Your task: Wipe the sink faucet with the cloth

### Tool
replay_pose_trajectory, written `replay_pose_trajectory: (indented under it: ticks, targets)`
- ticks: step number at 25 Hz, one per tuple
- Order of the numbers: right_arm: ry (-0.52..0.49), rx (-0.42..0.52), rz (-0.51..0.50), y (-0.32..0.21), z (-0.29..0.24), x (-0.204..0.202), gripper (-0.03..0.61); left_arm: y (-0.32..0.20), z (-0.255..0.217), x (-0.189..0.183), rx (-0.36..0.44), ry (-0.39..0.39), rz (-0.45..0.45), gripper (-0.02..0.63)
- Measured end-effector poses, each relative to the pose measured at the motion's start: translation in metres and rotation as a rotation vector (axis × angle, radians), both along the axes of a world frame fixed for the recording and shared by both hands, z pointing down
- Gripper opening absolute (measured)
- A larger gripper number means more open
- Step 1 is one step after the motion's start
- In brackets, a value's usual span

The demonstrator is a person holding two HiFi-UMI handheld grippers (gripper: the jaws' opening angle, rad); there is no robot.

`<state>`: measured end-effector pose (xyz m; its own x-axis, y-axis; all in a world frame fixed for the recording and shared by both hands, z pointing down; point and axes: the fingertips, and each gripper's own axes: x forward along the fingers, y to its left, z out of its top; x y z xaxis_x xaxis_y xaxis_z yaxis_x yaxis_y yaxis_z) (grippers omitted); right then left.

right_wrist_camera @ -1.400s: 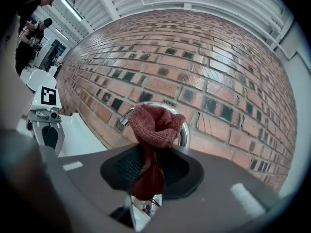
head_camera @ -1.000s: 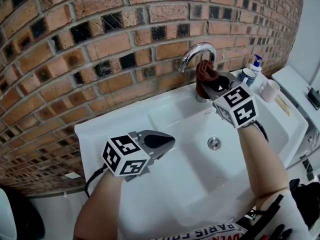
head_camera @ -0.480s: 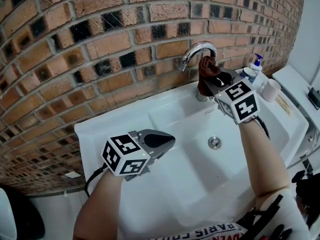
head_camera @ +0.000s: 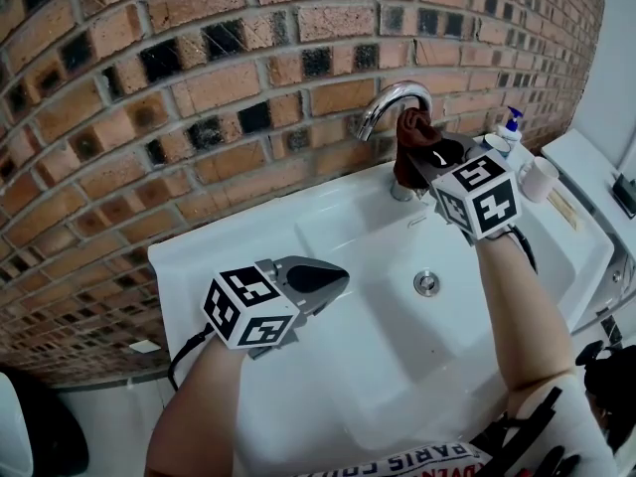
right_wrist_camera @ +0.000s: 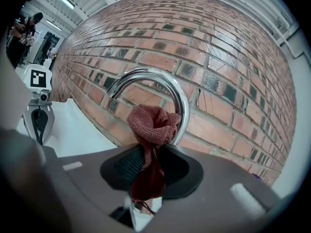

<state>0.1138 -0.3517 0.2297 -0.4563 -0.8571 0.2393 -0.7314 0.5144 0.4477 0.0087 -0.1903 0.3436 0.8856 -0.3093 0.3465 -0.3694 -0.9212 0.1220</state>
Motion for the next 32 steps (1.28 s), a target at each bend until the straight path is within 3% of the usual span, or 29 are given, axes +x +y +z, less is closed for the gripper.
replay_pose_trajectory:
  ticks: [20,32]
  targets:
    - [0.006,0.105,-0.017,0.011,-0.043,-0.017,0.095,0.0,0.0,0.0,0.0,0.0,0.0,0.005]
    - [0.102,0.152,-0.107,0.034,-0.035,-0.056,0.095,-0.001,0.0,0.0,0.0,0.0,0.0,0.005]
